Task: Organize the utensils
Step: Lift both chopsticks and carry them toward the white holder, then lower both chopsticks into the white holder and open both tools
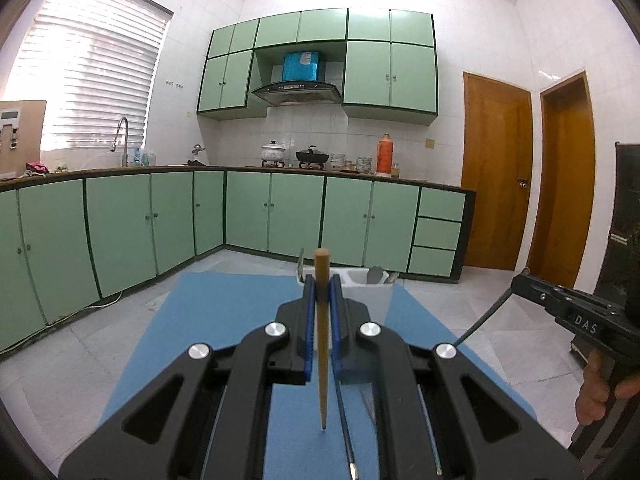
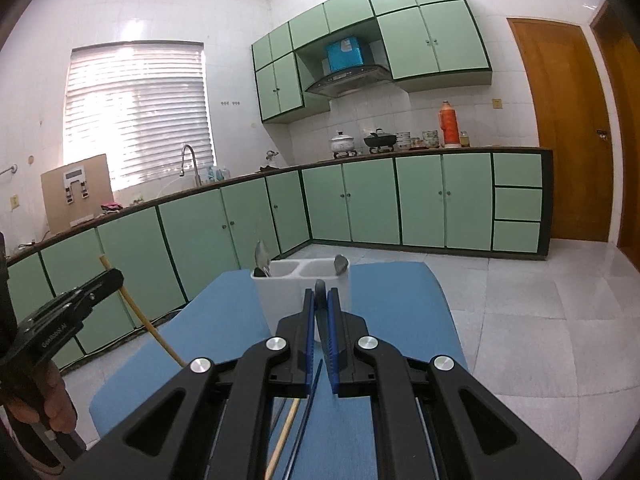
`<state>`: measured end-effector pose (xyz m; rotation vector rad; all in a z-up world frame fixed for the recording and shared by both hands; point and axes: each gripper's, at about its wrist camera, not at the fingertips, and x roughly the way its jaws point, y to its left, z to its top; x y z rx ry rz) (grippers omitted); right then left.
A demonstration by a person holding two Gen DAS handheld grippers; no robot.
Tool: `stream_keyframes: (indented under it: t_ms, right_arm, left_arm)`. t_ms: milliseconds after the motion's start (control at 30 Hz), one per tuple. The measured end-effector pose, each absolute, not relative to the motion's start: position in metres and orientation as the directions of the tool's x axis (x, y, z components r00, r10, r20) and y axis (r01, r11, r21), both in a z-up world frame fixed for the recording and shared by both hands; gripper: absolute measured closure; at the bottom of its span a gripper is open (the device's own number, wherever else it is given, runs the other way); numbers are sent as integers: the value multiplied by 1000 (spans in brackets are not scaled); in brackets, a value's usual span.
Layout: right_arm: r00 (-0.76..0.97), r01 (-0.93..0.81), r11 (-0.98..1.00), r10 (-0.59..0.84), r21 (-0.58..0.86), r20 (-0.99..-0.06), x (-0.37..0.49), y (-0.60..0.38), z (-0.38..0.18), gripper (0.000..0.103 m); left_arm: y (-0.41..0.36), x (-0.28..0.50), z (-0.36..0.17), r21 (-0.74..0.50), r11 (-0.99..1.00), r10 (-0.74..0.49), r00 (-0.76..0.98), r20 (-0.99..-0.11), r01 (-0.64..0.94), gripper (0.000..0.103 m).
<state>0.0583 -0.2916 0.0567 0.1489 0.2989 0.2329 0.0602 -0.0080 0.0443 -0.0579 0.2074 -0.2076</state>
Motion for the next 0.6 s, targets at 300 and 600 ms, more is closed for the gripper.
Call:
stream_keyframes:
  t_ms: [300,600]
  right_arm:
    - [937,-219,962,254,164,-238,81,-283,87,97]
    - [940,-242,953,276,180,-200,119,-281,120,97]
  left_arm:
    - [-4,86,69,-121,970,-229,959,-169,211,97]
    - [-13,117,99,-123,971,-219,969,-111,206,97]
